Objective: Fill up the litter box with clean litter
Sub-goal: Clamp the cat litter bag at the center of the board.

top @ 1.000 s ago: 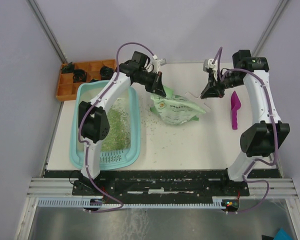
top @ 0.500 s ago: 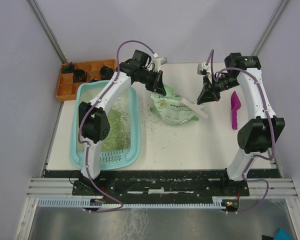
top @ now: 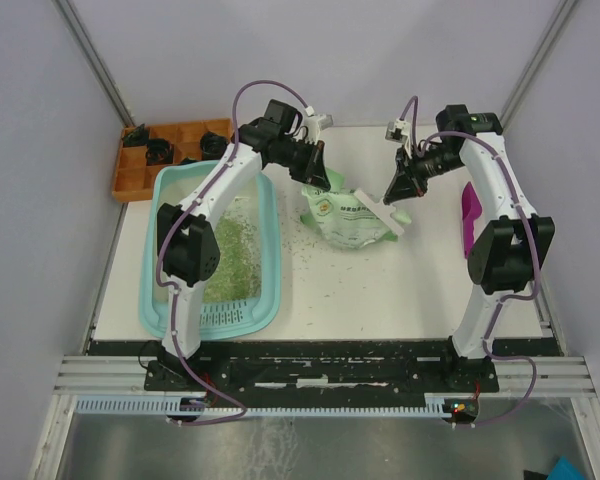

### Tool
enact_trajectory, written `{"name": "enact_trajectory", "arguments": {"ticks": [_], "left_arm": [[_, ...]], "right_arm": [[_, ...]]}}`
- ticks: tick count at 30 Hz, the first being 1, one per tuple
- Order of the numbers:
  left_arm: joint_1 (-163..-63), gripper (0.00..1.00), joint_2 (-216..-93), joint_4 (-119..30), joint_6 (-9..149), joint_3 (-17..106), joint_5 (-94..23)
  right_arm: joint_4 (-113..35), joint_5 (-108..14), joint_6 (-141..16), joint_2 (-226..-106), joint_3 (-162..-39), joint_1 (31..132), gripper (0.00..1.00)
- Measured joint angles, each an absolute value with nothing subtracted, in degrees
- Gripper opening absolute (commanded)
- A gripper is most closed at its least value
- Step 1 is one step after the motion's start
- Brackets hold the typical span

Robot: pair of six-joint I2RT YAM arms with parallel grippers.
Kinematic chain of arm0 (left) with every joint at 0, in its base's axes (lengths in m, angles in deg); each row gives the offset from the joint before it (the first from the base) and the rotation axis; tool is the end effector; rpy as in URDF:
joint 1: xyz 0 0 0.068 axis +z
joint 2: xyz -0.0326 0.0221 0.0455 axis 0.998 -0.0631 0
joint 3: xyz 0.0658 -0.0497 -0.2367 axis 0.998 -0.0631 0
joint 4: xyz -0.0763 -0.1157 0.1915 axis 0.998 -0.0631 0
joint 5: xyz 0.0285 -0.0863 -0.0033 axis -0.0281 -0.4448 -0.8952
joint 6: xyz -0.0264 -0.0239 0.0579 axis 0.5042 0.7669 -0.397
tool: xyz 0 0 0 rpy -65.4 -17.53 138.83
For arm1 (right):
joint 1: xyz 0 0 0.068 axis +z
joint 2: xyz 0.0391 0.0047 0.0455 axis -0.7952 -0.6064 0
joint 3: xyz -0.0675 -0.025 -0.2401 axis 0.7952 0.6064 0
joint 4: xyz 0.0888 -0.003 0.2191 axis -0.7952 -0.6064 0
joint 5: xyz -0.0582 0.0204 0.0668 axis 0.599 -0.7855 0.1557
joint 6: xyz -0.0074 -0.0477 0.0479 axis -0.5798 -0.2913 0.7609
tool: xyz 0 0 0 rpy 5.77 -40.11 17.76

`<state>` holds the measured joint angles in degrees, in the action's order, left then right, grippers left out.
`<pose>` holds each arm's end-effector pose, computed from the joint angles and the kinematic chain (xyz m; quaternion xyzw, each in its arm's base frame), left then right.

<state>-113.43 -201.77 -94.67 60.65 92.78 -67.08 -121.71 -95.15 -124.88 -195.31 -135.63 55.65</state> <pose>0.3800 -0.2334 0.2790 0.3013 0.8385 -0.3929 0.2275 0.3322 0.0624 0.2976 -0.4586 0.7551 0.3909 0.2583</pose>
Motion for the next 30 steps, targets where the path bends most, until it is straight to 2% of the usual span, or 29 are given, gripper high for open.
{"name": "enact_trajectory", "arguments": {"ticks": [16, 25, 30], "left_arm": [[-113.5, 0.03, -201.8, -94.6, 60.6, 92.8, -66.1], [-113.5, 0.03, -201.8, -94.7, 60.7, 92.8, -66.0], [-113.5, 0.03, -201.8, -94.7, 60.7, 92.9, -65.9]], "right_arm": [[-108.8, -92.0, -111.7, -193.3, -135.5, 55.7, 0.02], [-107.4, -84.3, -116.4, -188.5, -137.3, 55.7, 0.02], [-102.2, -78.7, -121.7, -181.3, -129.4, 55.7, 0.02]]}}
